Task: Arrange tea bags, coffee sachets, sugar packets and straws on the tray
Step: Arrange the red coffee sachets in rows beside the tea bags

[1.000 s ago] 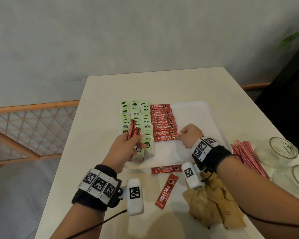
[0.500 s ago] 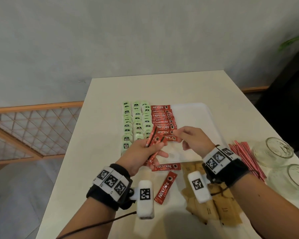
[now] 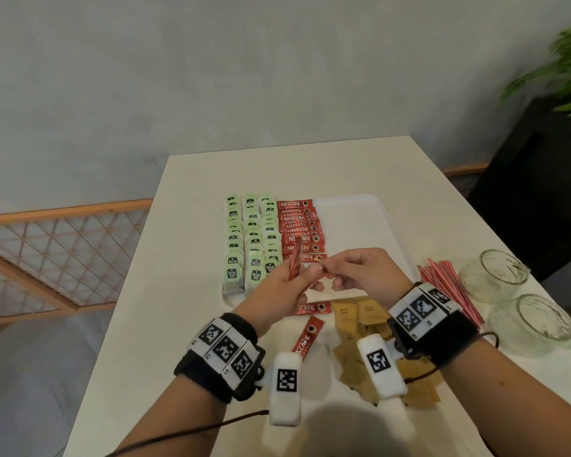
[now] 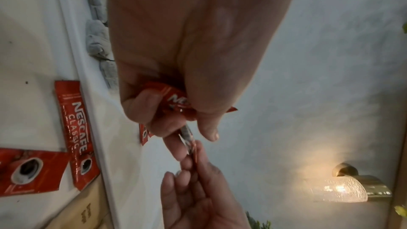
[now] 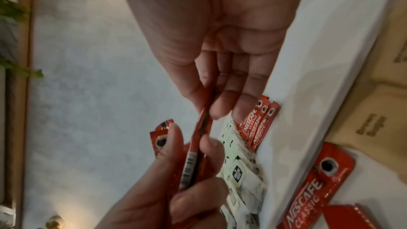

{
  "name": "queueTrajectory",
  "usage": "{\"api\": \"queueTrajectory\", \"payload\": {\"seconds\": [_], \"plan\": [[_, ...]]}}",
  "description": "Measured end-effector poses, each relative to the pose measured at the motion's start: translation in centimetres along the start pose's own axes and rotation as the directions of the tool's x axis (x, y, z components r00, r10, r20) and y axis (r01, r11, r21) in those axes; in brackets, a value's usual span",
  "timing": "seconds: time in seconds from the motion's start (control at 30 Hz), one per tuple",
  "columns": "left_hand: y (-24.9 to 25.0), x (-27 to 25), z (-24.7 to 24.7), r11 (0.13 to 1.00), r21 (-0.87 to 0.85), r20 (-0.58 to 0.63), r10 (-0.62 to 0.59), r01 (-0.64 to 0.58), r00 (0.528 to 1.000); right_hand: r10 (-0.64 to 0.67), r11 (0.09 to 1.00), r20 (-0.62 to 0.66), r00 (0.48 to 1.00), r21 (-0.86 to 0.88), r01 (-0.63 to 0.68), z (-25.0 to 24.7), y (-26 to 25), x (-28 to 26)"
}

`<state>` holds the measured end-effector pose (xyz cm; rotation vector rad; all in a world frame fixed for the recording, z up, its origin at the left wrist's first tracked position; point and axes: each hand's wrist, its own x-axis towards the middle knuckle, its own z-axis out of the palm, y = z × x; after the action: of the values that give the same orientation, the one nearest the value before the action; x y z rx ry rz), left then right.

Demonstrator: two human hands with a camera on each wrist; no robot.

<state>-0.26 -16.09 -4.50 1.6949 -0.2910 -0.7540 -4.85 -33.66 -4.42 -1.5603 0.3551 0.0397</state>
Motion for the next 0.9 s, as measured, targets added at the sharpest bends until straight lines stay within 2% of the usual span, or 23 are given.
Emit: {"api": "queueTrajectory", "payload": {"seconds": [0.13,0.2,0.33,0.53,0.77,0.9], "plan": [[-0.1,-0.6,-1.0,0.996,0.087,-0.070,0.009,-0.002,0.998,-0.089,0.993,-0.133,0.987,0.062,0.098,-1.0,0.4,-0.3],[-0.2,-0.6,-1.0,0.992,0.122,-0.088,0.041,-0.030,0.995,-0.091,0.992,-0.154,0.984,0.077,0.104,-1.1,0.5,-0.3],[-0.5,-0.1,-1.0,0.979,0.188,-0.110,0.098,-0.076,0.989,-0.044,0.992,-0.096,0.994,0.114,0.055,-0.9,0.4,-0.5],[-0.2,-0.1,0.0,0.938,0.326,-0.089,0.152,-0.115,0.984,0.041,0.996,0.031,0.999,-0.082,-0.038,-0.7,0.5,-0.5],[-0.8,0.3,-1.0,0.960,0.275,-0.094,0.084,-0.055,0.992,0.029,0.995,-0.046,0.999,-0.097,-0.033,-1.5,1.4,0.6],[-0.7,0.8,-2.1,0.963,0.269,-0.157,0.051,-0.007,0.986,0.076,0.984,-0.021,0.997,-0.162,-0.078,-2.0,1.9,1.7]]}}
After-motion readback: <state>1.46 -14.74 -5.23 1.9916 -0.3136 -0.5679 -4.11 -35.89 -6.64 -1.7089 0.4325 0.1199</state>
